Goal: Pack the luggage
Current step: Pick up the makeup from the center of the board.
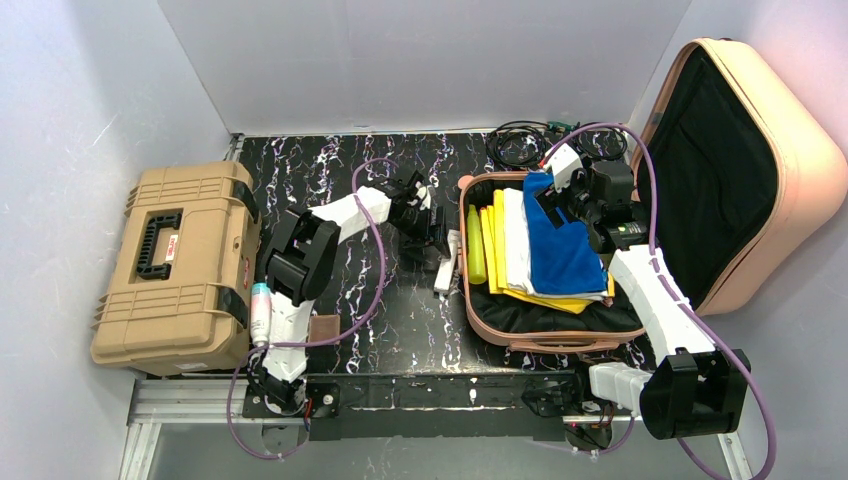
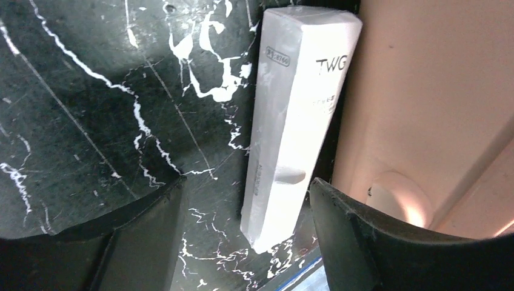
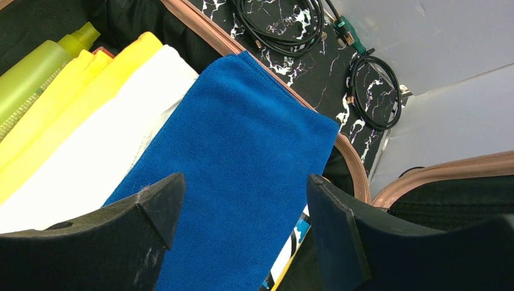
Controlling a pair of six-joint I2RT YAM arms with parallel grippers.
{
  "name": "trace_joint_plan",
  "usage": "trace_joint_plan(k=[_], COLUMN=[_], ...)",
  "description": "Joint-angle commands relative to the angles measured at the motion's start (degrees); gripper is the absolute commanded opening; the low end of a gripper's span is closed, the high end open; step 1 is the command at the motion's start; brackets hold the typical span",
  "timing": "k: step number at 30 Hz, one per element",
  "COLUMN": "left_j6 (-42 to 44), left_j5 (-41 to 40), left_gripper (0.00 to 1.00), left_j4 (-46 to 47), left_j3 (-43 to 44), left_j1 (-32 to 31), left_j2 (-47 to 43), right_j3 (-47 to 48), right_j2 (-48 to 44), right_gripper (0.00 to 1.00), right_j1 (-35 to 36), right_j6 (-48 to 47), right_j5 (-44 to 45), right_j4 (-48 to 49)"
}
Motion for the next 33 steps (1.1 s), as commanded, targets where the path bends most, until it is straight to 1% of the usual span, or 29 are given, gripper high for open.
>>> trace_joint_plan(k=[1,3,6,14,19,23,25,28,29,33], left_j6=[-0.25,-0.02,0.51,2.77,2.84,2.86,3.0,3.04,3.04,3.16], left_j5=[0.14,-0.59,-1.46,-9.78,-12.31,-13.08,-13.4,-13.79,-14.01,-15.28], left_gripper=[0.73,0.75,0.81,0.81,0.75,0.67,0.62,0.48,0.46,0.44], left_j4=[1.26,1.4,1.42,-4.25,-5.13,-5.59,-6.0,-6.6,-6.7,-7.72], left_j3=[0.83,0.78,0.52,2.33,2.48,3.04,3.2,3.31,3.26,3.21], left_j1=[-0.91,-1.32,-2.17,-4.28,-4.29,-4.32,-4.46,-4.47,-4.46,-3.69], left_j2=[1.94,2.15,2.45,4.84,5.97,7.21,7.9,8.63,8.66,7.97], right_j3=[0.82,0.85,0.83,0.88,0.89,0.98,1.0,1.08,1.07,1.06], right_j2=[-0.42,-0.51,-0.6,-0.87,-0.96,-0.96,-0.96,-0.96,-0.96,-0.87], right_gripper=[0.81,0.81,0.81,0.81,0.81,0.81,0.81,0.8,0.8,0.8], right_j1=[-0.32,-0.31,-0.31,-0.32,-0.31,-0.32,-0.32,-0.32,-0.32,-0.32], right_j6=[0.31,0.35,0.27,0.28,0.25,0.29,0.26,0.29,0.29,0.34], right_j5=[-0.33,-0.33,-0.41,-0.5,-0.5,-0.55,-0.5,-0.5,-0.5,-0.58], right_j4=[1.06,1.04,1.05,0.79,0.79,0.72,0.7,0.57,0.6,0.56])
